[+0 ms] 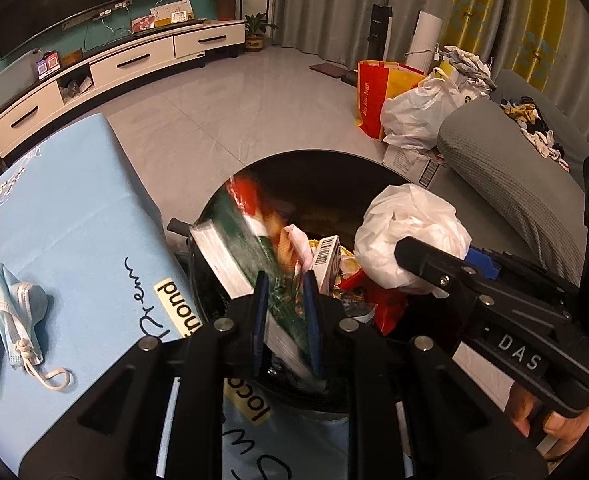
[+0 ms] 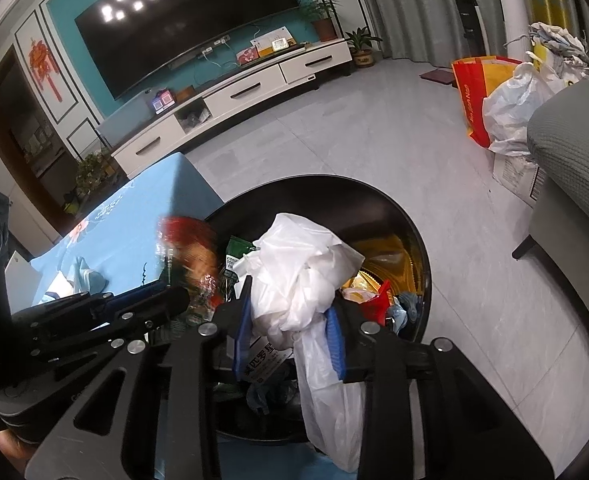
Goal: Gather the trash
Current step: 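Open both tools to drop the bag and wrapper into the bin, then move both open tools back over the paper cup and mask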
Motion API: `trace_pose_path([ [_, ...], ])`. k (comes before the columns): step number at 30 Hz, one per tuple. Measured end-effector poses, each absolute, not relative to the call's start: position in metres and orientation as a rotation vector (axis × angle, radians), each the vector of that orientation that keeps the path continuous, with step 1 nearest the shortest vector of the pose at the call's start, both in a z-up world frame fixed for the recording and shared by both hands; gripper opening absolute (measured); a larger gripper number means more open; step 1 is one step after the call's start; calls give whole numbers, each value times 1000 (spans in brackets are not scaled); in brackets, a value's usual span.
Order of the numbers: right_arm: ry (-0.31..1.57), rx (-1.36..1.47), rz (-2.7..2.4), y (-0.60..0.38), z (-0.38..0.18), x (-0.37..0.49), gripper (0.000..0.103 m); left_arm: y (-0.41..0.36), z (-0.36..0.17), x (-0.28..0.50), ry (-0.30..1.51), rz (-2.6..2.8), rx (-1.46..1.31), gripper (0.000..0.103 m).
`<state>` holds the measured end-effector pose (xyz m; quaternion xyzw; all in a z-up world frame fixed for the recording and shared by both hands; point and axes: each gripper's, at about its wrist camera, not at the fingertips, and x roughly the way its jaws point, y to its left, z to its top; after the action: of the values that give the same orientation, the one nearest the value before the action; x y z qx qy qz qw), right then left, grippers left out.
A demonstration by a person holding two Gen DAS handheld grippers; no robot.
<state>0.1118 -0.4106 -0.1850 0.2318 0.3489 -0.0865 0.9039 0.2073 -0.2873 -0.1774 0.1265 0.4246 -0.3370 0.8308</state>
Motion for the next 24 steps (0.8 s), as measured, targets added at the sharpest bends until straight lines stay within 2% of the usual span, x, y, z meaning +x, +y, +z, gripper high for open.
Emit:
trace_pose_path([
  [1, 721, 492, -174, -412, -185, 112, 45, -287, -177, 207, 900, -717, 264, 28],
  [2, 718, 499, -172, -413, -186, 111, 48, -287, -177, 208, 899, -718, 261, 36],
  [7, 710, 515, -177, -416, -184, 110, 49, -287, -173, 206, 882, -712, 269, 41],
  [11, 689, 532, -187, -418, -178, 105, 55, -286, -170, 204, 872, -709, 264, 52],
  [14, 663, 560, -200, -421, -172, 96, 65, -282, -165, 200, 857, -702, 253, 68],
  [16, 653, 573, -208, -424, -169, 90, 68, -275, -157, 194, 839, -693, 231, 77],
  [17, 651, 578, -211, -424, -167, 86, 70, -271, -154, 191, 830, -684, 225, 85],
  [18, 651, 582, -214, -424, -164, 83, 72, -267, -150, 188, 822, -676, 219, 90],
  [19, 651, 586, -219, -423, -162, 79, 78, -262, -146, 184, 815, -666, 209, 95],
  [20, 647, 590, -228, -422, -160, 72, 83, -256, -143, 182, 814, -663, 200, 97],
  [24, 657, 591, -226, -414, -152, 55, 89, -232, -131, 166, 819, -646, 173, 100],
])
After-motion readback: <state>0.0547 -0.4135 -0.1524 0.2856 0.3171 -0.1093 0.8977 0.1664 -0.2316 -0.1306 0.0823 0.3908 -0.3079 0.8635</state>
